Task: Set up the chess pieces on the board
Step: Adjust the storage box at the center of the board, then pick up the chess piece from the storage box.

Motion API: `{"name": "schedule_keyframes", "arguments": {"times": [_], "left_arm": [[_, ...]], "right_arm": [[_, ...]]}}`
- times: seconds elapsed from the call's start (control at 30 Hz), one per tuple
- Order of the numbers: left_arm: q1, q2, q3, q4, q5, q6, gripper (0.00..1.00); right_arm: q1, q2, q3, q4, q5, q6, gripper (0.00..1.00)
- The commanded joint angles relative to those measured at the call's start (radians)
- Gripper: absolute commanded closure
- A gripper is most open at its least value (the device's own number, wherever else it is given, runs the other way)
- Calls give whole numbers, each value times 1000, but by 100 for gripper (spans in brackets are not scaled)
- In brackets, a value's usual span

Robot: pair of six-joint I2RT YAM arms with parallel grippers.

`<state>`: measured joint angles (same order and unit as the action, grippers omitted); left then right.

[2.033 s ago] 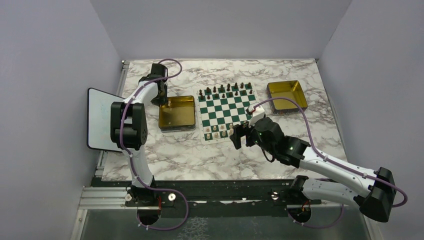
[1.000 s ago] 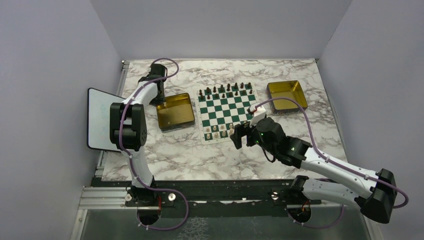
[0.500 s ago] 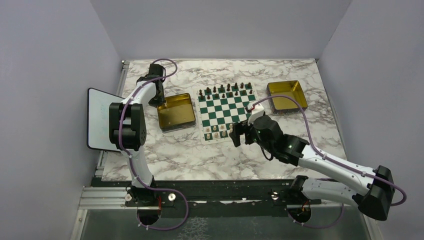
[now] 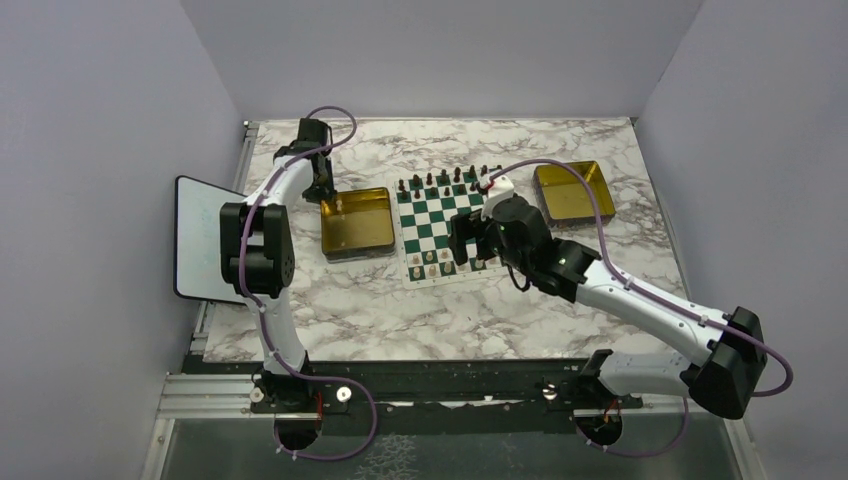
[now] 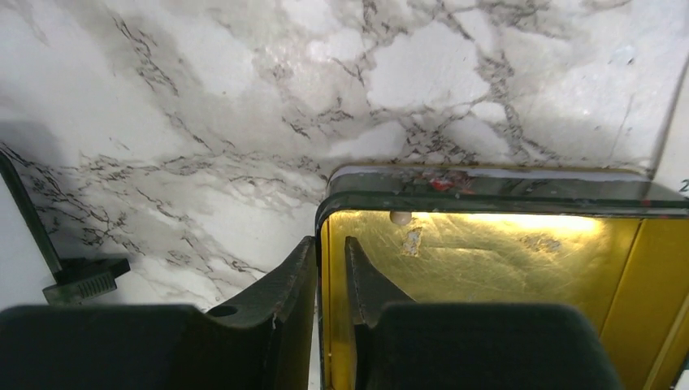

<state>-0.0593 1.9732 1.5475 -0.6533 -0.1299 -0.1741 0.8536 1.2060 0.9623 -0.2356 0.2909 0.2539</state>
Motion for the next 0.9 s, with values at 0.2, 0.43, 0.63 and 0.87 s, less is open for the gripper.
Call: {"name": "schedule_keyframes", "arguments": {"times": [0.2, 0.43, 0.63, 0.87], "left_arm": [[-26, -102, 35, 37, 17, -39, 79], [-99, -116, -45, 105, 10, -50, 77], [-135, -98, -110, 210, -106, -59, 79], [-136, -105, -145, 277, -174, -76, 71]], "right_arm": [[1, -71, -57, 6, -50, 11, 1], [1, -104, -95, 37, -58, 9, 1], [1, -114, -101, 40, -67, 7, 0], [1, -154, -127, 38, -51, 10, 0]]}}
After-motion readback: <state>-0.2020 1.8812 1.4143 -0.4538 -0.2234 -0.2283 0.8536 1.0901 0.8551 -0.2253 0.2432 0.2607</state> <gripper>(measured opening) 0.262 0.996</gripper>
